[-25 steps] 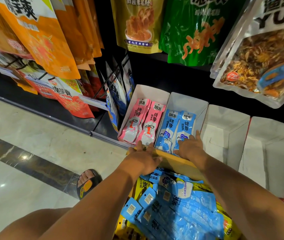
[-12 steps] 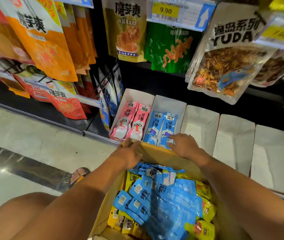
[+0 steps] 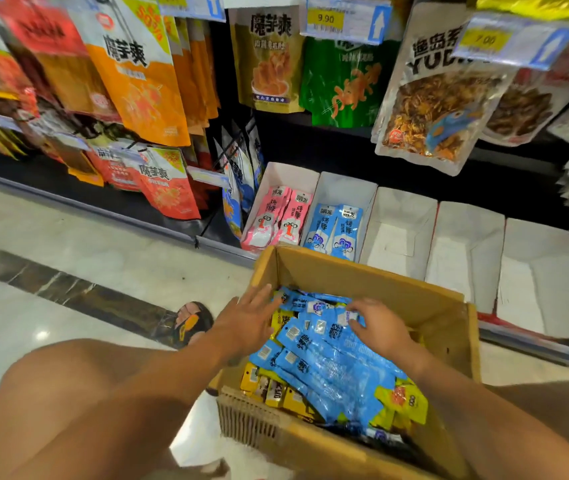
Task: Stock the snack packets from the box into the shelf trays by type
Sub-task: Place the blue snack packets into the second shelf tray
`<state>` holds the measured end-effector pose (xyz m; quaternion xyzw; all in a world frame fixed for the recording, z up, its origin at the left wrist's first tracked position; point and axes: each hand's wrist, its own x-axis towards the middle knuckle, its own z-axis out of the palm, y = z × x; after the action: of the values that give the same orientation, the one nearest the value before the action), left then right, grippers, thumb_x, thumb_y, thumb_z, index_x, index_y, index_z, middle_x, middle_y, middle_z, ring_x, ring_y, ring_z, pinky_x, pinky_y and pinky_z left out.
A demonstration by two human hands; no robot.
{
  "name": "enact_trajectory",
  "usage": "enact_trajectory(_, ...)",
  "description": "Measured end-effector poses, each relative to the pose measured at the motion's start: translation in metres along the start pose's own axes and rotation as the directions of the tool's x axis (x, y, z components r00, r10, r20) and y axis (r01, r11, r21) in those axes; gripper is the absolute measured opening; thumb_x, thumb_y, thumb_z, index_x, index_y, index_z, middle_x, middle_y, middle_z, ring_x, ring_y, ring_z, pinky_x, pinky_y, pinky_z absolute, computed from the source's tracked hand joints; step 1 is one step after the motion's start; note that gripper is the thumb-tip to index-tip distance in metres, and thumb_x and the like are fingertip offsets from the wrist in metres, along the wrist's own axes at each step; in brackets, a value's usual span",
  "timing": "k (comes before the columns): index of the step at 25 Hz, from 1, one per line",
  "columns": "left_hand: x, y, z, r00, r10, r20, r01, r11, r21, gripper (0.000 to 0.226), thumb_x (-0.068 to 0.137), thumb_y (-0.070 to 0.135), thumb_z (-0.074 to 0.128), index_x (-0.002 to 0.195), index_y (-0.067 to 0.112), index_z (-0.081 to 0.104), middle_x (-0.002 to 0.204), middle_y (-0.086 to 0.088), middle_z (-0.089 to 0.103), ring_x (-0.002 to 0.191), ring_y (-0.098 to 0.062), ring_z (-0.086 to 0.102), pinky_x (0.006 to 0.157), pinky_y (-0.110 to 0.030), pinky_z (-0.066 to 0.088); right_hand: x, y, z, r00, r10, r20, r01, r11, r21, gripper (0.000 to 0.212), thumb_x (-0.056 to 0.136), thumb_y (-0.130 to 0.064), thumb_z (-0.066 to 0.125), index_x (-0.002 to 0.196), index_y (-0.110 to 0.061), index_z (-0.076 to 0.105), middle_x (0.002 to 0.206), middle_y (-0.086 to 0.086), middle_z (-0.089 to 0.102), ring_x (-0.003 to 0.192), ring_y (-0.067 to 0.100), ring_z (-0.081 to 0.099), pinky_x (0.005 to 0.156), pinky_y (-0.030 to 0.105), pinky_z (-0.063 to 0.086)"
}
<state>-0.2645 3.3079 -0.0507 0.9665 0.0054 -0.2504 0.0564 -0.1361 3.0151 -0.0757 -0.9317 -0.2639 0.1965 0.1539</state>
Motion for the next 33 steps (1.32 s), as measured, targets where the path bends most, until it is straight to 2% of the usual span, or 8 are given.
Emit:
enact_trajectory(5,-0.043,-0.004,0.042,0.976,-0.189,-0.109,0.19,0.982,-0.006,0.074,0.106,0.052,0.025,0.161,0.028,-0.018,0.167,-0.007,-0.026,0.157,-0.031,-0.016,0.128,-0.05,0.006,-0.026,-0.002,0.069,0.947,0.057,0.316,-0.027,0.995,-0.099,0.053,0.096,-0.036,0.059,0.145,-0.025,0.046,0.146,0.002,0.048,0.132,0.025,0.049,0.105,0.041,0.045)
enact_trajectory(9,-0.048,0.003,0.061,0.947,-0.266,-0.178,0.238,0.958,-0.162,0.081,0.106,0.054,0.028,0.159,0.022,-0.024,0.17,-0.002,-0.021,0.159,-0.022,-0.001,0.123,-0.043,0.025,-0.018,-0.009,0.094,0.891,0.104,0.442,-0.037,0.987,-0.156,0.069,0.095,-0.033,0.06,0.156,-0.022,0.029,0.156,0.007,0.035,0.134,0.03,0.046,0.102,0.041,0.047)
enact_trajectory(13,-0.041,-0.002,0.075,0.931,-0.267,-0.247,0.203,0.946,-0.254,0.086,0.104,0.054,0.035,0.161,0.019,-0.019,0.171,0.001,-0.014,0.158,-0.018,0.005,0.121,-0.041,0.033,-0.007,-0.009,0.108,0.869,0.165,0.466,-0.105,0.983,-0.152,0.078,0.096,-0.032,0.059,0.159,-0.017,0.015,0.162,0.012,0.02,0.133,0.033,0.048,0.099,0.039,0.048)
enact_trajectory(18,-0.039,-0.002,0.078,0.93,-0.259,-0.26,0.193,0.948,-0.251,0.085,0.105,0.055,0.033,0.159,0.02,-0.023,0.17,0.001,-0.018,0.158,-0.019,0.0,0.127,-0.037,0.016,-0.005,-0.01,0.124,0.898,0.281,0.339,-0.233,0.957,-0.174,0.067,0.095,-0.024,0.062,0.152,-0.019,0.027,0.15,0.013,0.024,0.1,0.034,0.065,0.079,0.041,0.057)
enact_trajectory(23,-0.038,-0.004,0.079,0.935,-0.258,-0.241,0.185,0.939,-0.288,0.084,0.105,0.057,0.031,0.16,0.022,-0.022,0.171,0.0,-0.014,0.158,-0.022,0.003,0.127,-0.042,0.019,-0.002,0.0,0.117,0.884,0.357,0.302,-0.369,0.929,-0.022,0.032,0.096,-0.031,0.063,0.125,-0.018,0.056,0.139,0.015,0.043,0.092,0.03,0.063,0.076,0.038,0.052)
enact_trajectory(25,-0.037,-0.004,0.079,0.936,-0.271,-0.224,0.19,0.926,-0.328,0.082,0.104,0.057,0.03,0.161,0.024,-0.02,0.172,0.002,-0.012,0.158,-0.022,0.003,0.127,-0.045,0.021,-0.004,0.004,0.11,0.896,0.357,0.265,-0.397,0.911,0.115,0.014,0.098,-0.028,0.061,0.098,-0.014,0.059,0.112,0.017,0.061,0.077,0.026,0.056,0.073,0.042,0.053)
enact_trajectory(28,-0.035,-0.002,0.073,0.934,-0.294,-0.201,0.201,0.901,-0.384,0.077,0.105,0.056,0.027,0.163,0.024,-0.013,0.172,0.001,-0.007,0.159,-0.023,0.002,0.127,-0.045,0.016,-0.01,0.004,0.099,0.897,0.375,0.235,-0.431,0.86,0.275,0.022,0.096,-0.026,0.062,0.078,-0.017,0.052,0.074,0.006,0.054,0.062,0.02,0.05,0.064,0.04,0.047)
enact_trajectory(33,-0.029,0.006,0.049,0.918,-0.284,-0.278,0.145,0.891,-0.431,0.069,0.107,0.054,0.025,0.164,0.02,0.009,0.172,-0.002,0.0,0.158,-0.025,-0.008,0.129,-0.046,0.006,-0.016,-0.018,0.07,0.884,0.422,0.203,-0.456,0.68,0.574,0.018,0.094,-0.022,0.067,0.084,-0.011,0.057,0.084,0.011,0.061,0.066,0.024,0.062,0.056,0.03,0.052)
